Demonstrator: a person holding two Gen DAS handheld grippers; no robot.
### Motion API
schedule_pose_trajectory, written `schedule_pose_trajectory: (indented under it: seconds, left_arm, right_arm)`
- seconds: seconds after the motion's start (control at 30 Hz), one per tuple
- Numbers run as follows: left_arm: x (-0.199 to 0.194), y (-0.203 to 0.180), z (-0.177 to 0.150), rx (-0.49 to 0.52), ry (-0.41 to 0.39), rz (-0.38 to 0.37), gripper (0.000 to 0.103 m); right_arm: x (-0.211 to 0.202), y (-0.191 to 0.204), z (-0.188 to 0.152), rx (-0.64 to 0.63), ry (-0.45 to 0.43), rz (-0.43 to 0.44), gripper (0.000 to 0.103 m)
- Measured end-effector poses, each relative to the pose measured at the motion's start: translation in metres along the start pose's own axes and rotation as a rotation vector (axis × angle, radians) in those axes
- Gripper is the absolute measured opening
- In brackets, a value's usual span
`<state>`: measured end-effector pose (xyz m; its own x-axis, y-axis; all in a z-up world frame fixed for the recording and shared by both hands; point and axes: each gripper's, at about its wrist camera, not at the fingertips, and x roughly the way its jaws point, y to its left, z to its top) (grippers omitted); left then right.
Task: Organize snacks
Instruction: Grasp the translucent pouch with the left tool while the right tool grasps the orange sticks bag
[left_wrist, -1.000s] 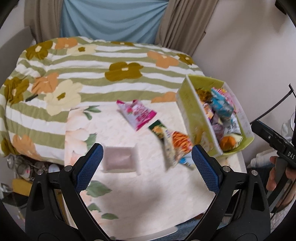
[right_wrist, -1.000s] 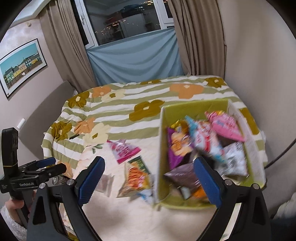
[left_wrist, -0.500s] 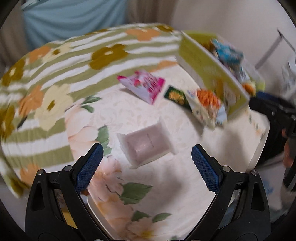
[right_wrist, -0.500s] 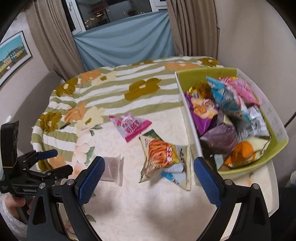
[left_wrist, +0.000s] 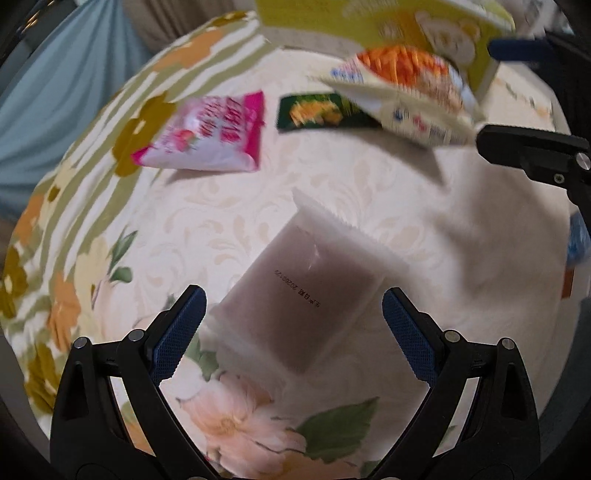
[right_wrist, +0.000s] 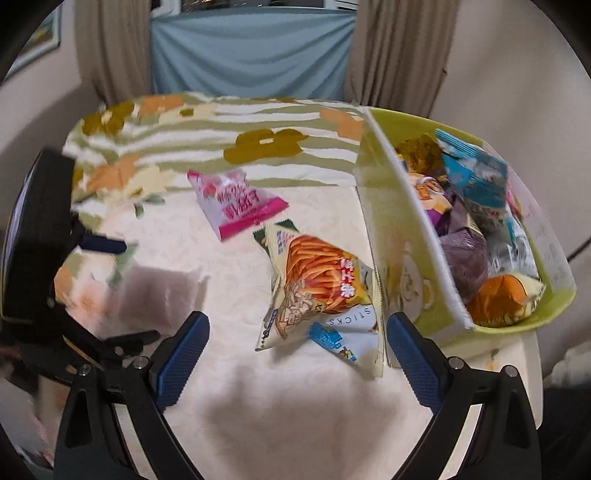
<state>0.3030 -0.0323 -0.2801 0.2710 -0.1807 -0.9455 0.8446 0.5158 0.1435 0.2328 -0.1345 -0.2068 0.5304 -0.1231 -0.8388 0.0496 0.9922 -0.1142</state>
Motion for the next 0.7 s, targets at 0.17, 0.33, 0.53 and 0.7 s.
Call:
schedule_pose_trajectory:
  seconds: [0.17, 0.33, 0.53, 0.7]
  left_arm:
    - [0.017, -0.002, 0.001, 0.045, 0.017, 0.0, 0.096]
    - [0.026, -0.003, 0.004, 0.084, 0.027, -0.032, 0.094]
    - [0.034, 0.004, 0.013, 0.079, 0.067, -0.108, 0.088]
    - [0.034, 0.009, 0.015, 0.055, 0.073, -0.112, 0.081]
  right_arm:
    - [0.017, 0.008, -0.002, -0.036, -0.011, -0.055, 0.096]
    - [0.03, 0.008, 0.004, -0.052, -0.03, -0.095, 0.096]
    - [0.042, 0.001, 0.004, -0.014, -0.045, -0.103, 0.096]
    - [0.048, 0.003, 0.004, -0.04, -0.054, -0.125, 0.096]
